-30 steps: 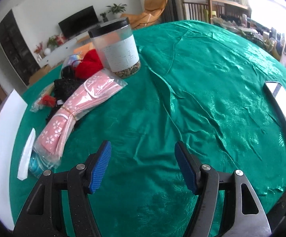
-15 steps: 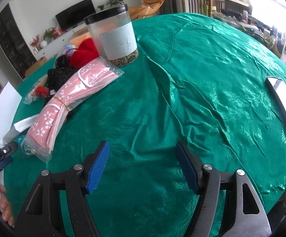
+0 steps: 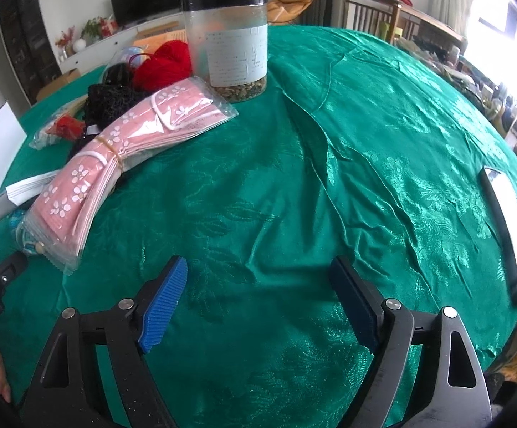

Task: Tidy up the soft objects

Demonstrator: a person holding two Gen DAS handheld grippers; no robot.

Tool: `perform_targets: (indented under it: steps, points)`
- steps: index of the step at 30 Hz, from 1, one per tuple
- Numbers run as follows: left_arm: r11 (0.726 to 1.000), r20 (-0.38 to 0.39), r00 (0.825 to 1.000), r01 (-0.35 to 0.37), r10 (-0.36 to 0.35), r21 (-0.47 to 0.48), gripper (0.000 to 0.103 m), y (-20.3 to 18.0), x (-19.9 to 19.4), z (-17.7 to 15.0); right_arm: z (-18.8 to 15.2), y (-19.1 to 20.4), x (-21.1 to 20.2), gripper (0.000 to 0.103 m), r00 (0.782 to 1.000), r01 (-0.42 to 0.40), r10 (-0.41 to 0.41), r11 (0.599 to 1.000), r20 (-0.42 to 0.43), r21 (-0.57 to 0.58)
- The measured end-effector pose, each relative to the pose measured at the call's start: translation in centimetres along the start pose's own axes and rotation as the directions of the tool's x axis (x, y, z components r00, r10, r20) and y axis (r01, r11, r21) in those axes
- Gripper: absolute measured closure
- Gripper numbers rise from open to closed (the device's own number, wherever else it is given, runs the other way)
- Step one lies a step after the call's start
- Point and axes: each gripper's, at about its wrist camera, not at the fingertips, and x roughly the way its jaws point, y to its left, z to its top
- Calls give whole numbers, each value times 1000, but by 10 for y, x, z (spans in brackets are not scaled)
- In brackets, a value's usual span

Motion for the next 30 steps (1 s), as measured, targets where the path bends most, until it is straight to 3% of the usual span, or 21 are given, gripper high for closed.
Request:
perform_targets:
  steps: [1,2,3,5,8,10,11,12,15,19,21,23,26,28,29,30]
  points:
    - [1000,-1,1000,-4,4,3,0,0,0,0,1,-4,-1,18,1000,-30,30,999,9,23]
    - [1000,-1,1000,-4,4,3,0,0,0,0,3,-10,-4,18,993,-118,116,990,38,80]
    - [1000,-1,1000,-3,3,3,0,0,0,0,5,-16,-6,18,976,-214,206,967,70,137]
    - [1000,-1,1000,-3,3,3,0,0,0,1,13,-17,-2,18,923,-386,373,895,99,224]
    - [1000,-1,1000,-3,3,3,0,0,0,1,31,10,13,18,841,-535,538,808,61,247]
    - [1000,-1,1000,-3,3,3,0,0,0,1,41,33,20,22,830,-551,556,808,36,211]
    - [1000,-1,1000,-3,3,3,0,0,0,1,44,42,23,25,834,-546,551,817,29,183]
    - [1000,-1,1000,-3,3,3,0,0,0,1,45,46,24,57,844,-531,535,832,23,161]
    - [1000,-2,1000,-4,4,3,0,0,0,1,32,47,27,60,863,-496,504,859,-41,123]
    - [1000,-2,1000,-4,4,3,0,0,0,1,8,24,-8,61,904,-419,417,908,-92,-7]
    - [1000,-2,1000,-5,5,3,0,0,0,1,-1,8,-25,61,943,-327,317,940,-103,-96]
    - [1000,-2,1000,-6,6,4,0,0,1,1,7,-4,-28,61,970,-235,219,954,-102,-188]
    - [1000,-2,1000,-5,5,4,0,1,0,2,44,-23,-17,60,991,-132,125,960,-45,-246]
    - [1000,-2,1000,-5,5,3,0,1,0,2,66,-35,-14,50,996,-24,45,964,74,-266]
    - [1000,-2,1000,-5,5,3,0,1,0,2,76,-41,-13,36,992,0,34,965,124,-262]
    - [1000,-2,1000,-5,5,4,0,1,0,2,83,-47,-11,32,990,4,30,971,136,-240]
